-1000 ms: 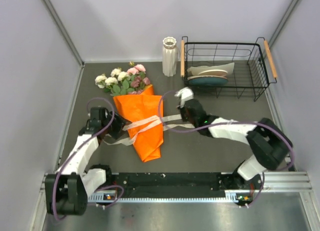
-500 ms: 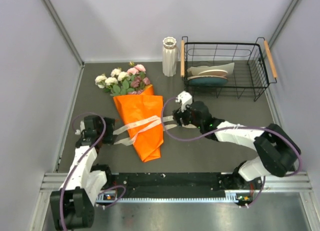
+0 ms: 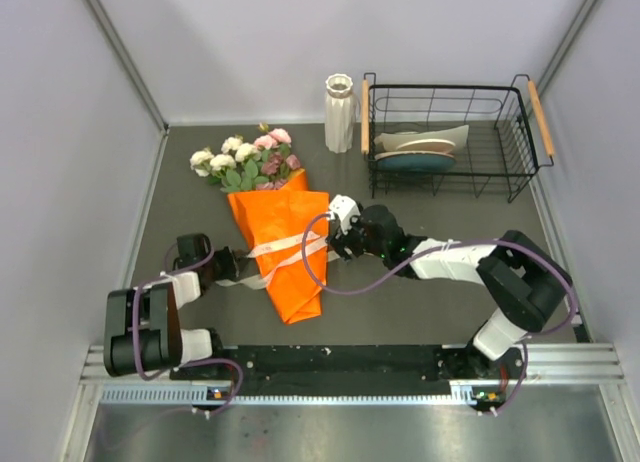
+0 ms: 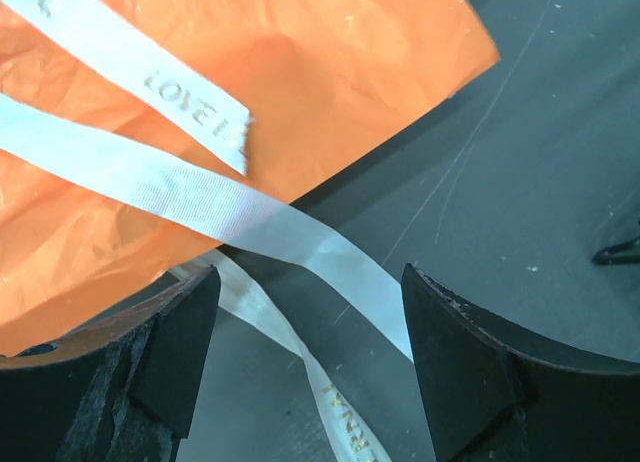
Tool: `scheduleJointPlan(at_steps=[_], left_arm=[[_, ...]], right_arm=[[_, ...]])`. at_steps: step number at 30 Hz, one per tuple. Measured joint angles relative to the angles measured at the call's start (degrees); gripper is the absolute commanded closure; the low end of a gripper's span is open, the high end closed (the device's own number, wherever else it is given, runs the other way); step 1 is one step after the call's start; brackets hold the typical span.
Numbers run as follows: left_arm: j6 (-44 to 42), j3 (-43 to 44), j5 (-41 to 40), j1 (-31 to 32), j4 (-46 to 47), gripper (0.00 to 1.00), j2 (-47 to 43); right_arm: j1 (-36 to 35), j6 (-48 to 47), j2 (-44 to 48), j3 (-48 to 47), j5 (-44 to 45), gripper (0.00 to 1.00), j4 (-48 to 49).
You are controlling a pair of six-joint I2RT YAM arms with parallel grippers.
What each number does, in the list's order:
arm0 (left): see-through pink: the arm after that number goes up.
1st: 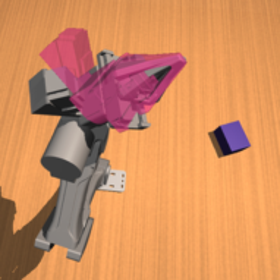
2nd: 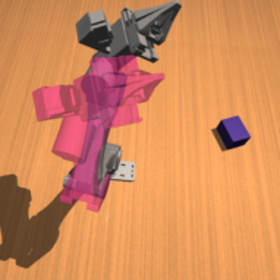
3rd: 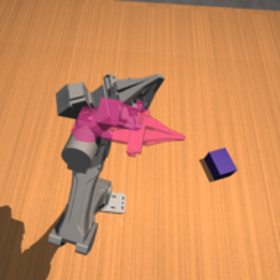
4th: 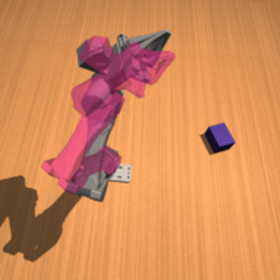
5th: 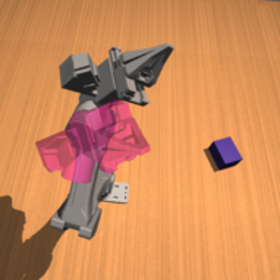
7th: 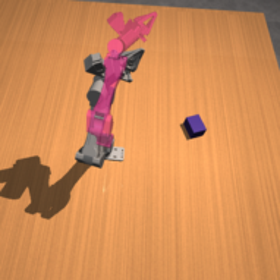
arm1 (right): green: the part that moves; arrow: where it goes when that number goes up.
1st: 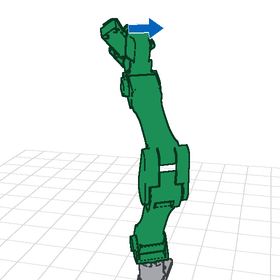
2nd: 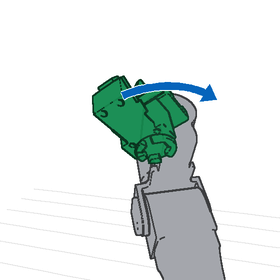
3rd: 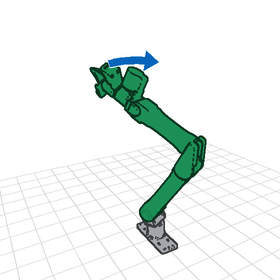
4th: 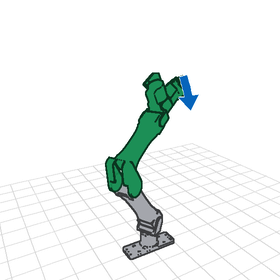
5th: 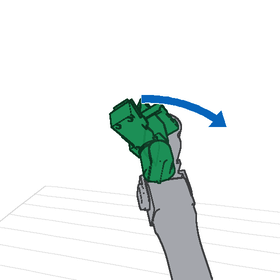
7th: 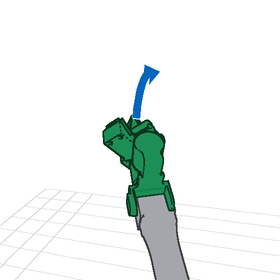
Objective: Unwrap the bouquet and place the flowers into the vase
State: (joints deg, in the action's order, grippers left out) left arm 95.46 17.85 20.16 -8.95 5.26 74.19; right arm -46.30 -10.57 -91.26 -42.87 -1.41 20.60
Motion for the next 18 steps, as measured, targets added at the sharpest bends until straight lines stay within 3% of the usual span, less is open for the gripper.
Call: scheduleJointPlan(at_steps=[1,4,10,18], left_arm=[[0.5,-0.7,0.1,-0.1,1.1,1.00,0.4],[-0.2,-2.2,0.1,-0.7,1.5,1.00,-1.1],[-7.3,-0.2,-6.3,-0.8,-7.6,1.00,-12.6],[-17.8,6.1,-11.0,-1.0,-17.1,1.00,-20.0]], right_arm=[[0.0,-0.8,-0.7,0.0,-0.3,0.25,0.7],[0.0,-2.8,-2.0,0.6,-2.2,0.26,3.1],[-0.1,-5.0,-6.1,2.9,-5.7,0.27,10.4],[-1.5,-7.6,-14.1,-1.1,1.6,0.29,14.3]])
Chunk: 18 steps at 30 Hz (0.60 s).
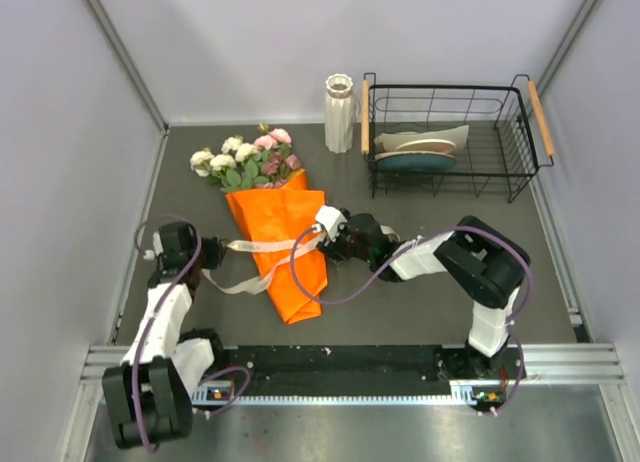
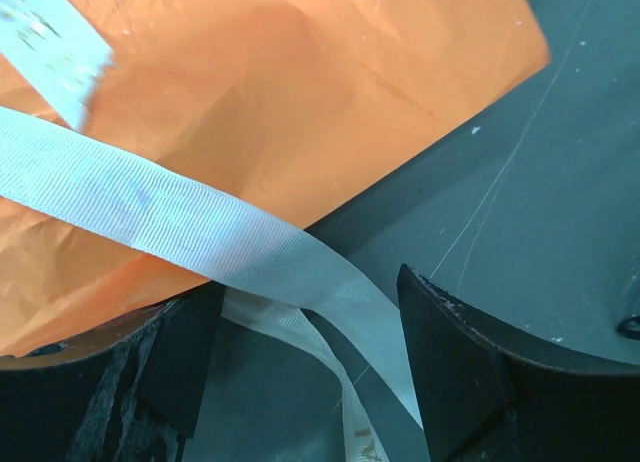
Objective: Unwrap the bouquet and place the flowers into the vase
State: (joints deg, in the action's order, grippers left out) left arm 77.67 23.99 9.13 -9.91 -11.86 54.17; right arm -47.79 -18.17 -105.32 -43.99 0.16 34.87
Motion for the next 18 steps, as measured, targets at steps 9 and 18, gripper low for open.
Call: scheduleJointPlan(at_steps=[9,18], left_arm=[[-16.8,13.7,-18.4,-2.8,-10.9,1.00,-6.5],[-15.3,15.6,-26.4,-10.7,-20.9,1.00,-4.8]], right_arm=[[-1.7,0.0,-0.2,-0.7,1.7,0.34,1.6],[-1.7,4.1,-0.3,-5.8,0.0,0.78,-0.4]])
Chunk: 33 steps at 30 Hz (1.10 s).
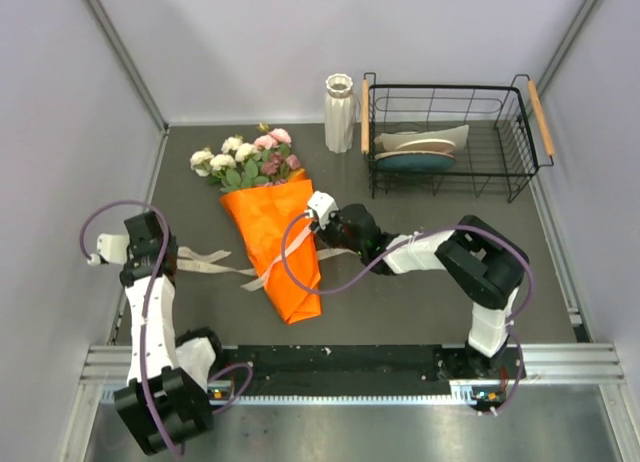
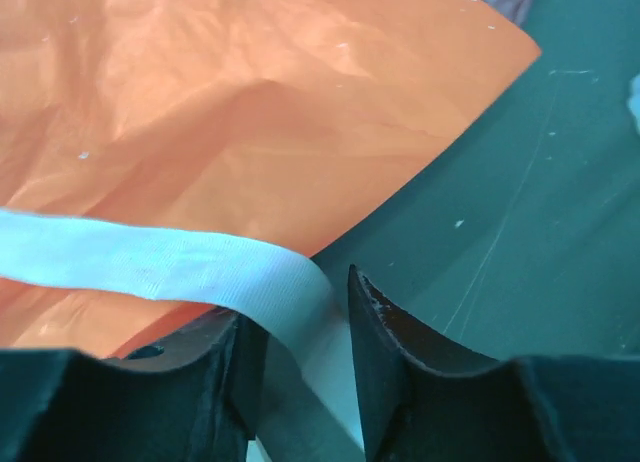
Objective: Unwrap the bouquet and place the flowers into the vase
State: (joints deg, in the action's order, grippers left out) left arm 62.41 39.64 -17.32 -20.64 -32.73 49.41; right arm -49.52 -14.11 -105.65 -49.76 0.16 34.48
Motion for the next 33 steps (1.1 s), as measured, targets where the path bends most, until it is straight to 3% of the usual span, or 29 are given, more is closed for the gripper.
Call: scheduleJointPlan(at_steps=[2,8,11,14,16,17,19,20,22,23,24,28,33], left_arm=[[1.2,-0.8,0.1,-0.7,-1.4,1.00,1.4],[3.3,-5.1,2.5,-1.3,-3.0,0.93,4.9],[3.6,-6.8,3.5,-1.3,-2.8,0.64,5.1],[3.4,-7.7,4.0,-1.4,-2.4,0.22,5.0],[2.5,-7.9,4.6,-1.4,-2.1,0.16,4.4],[2.0,-7.8,5.1,-1.4,-2.0,0.01,4.0],[0.8,-7.5,6.1,-1.4,-2.0,0.01,3.1],[0.4,-7.2,6.8,-1.4,-2.1,0.01,2.6],[-1.0,-6.5,8.1,-1.0,-2.0,0.01,1.6],[-1.7,-5.9,8.6,-0.5,-2.1,0.01,1.1],[-2.6,-5.3,9.0,0.3,-2.2,0.01,0.7],[-7.4,-1.4,8.7,9.2,-2.3,0.01,0.0],[-13.3,1.6,9.0,24.2,-1.7,0.07,-1.6]], right_arm=[[0.0,0.9,0.0,-0.8,1.8,0.97,1.0],[-0.1,3.2,1.3,2.2,12.9,1.00,4.2],[0.5,5.6,5.1,5.9,21.3,1.00,3.2],[3.1,12.8,11.9,7.9,28.9,1.00,-3.4],[8.2,19.9,18.7,9.0,32.2,1.00,-10.4],[11.5,23.6,22.4,10.1,33.2,1.00,-13.4],[18.0,30.1,29.4,12.8,34.2,0.86,-18.7],[21.7,33.3,33.0,14.8,34.8,0.62,-21.2],[27.0,38.6,39.3,18.4,34.2,0.35,-26.8],[28.9,40.4,41.6,19.9,33.2,0.14,-29.6],[30.3,41.8,43.4,20.9,32.4,0.03,-32.3],[31.6,44.6,47.9,21.7,26.1,0.01,-39.8],[31.0,42.9,53.2,21.7,13.6,0.01,-40.3]])
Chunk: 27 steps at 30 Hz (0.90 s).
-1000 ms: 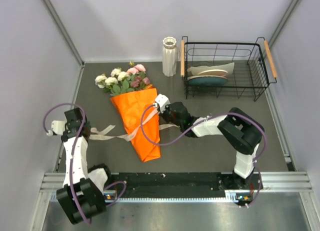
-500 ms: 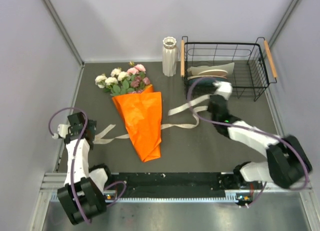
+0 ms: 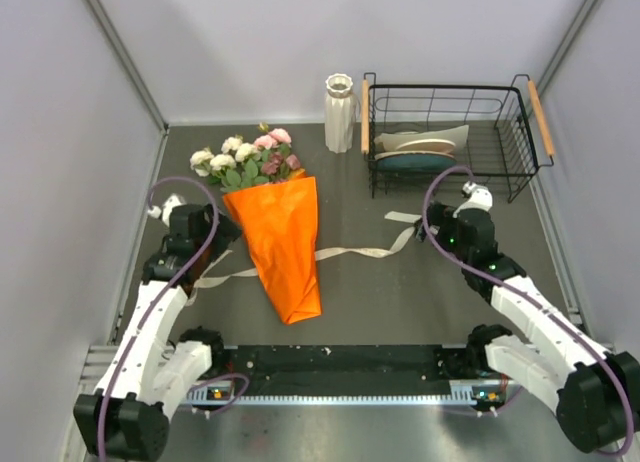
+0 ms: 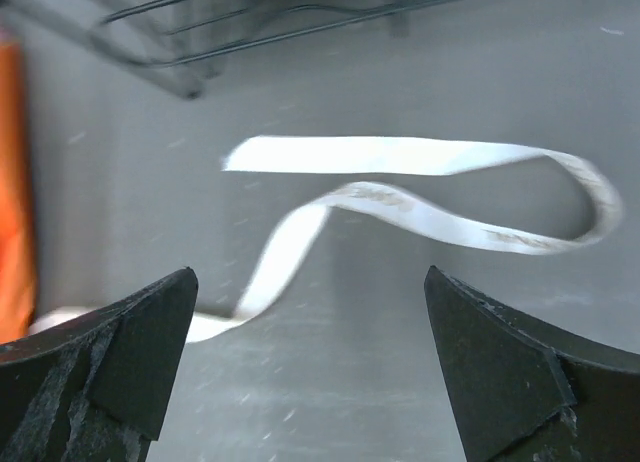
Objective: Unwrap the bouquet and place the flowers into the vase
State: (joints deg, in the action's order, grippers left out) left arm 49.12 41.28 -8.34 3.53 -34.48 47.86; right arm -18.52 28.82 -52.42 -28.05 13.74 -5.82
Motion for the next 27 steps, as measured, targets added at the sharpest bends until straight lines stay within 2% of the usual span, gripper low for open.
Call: scheduleJointPlan(at_steps=[2,5,11,12,15,16,18,19,22,24,27], left_arm=[[-1.7,-0.1,1.5,2.7,-0.1,0.09,-0.4],[-4.3,-1.3,6.6,4.3,0.6,0.10,-0.6],[-6.9,-2.8,16.9,7.4,2.0,0.09,-7.4],[-7.1,-2.7,18.2,7.7,2.4,0.09,-9.7],[-7.2,-1.1,21.4,8.0,3.3,0.08,-15.4],[-7.1,-0.3,22.5,8.0,3.7,0.08,-17.2],[-6.3,1.6,24.9,8.0,4.8,0.08,-20.4],[-5.9,2.3,25.7,8.0,5.2,0.08,-21.3],[-4.3,4.0,28.4,8.0,6.3,0.09,-23.6],[-3.5,4.8,29.2,8.0,6.2,0.09,-24.9],[-3.2,7.2,29.9,8.0,5.7,0.10,-26.2]], right_arm=[[-1.6,-2.2,1.4,-0.1,-5.5,0.01,1.4],[-8.8,-5.4,0.9,-0.6,-12.9,0.01,5.0],[-21.0,-4.9,-12.8,-5.5,-24.0,0.04,16.3],[-22.7,-4.5,-16.0,-6.9,-25.0,0.07,18.2],[-26.2,-2.9,-24.9,-11.3,-27.9,0.25,22.8],[-27.4,-1.9,-28.3,-13.4,-29.4,0.35,24.5],[-29.1,-0.5,-34.1,-16.8,-32.5,0.44,27.7],[-29.9,0.3,-36.7,-18.6,-33.9,0.53,28.9],[-31.9,2.1,-43.8,-24.1,-37.1,0.66,31.6],[-33.2,2.8,-47.6,-27.3,-38.6,0.70,32.4],[-35.2,2.8,-50.8,-30.9,-39.4,0.70,31.8]])
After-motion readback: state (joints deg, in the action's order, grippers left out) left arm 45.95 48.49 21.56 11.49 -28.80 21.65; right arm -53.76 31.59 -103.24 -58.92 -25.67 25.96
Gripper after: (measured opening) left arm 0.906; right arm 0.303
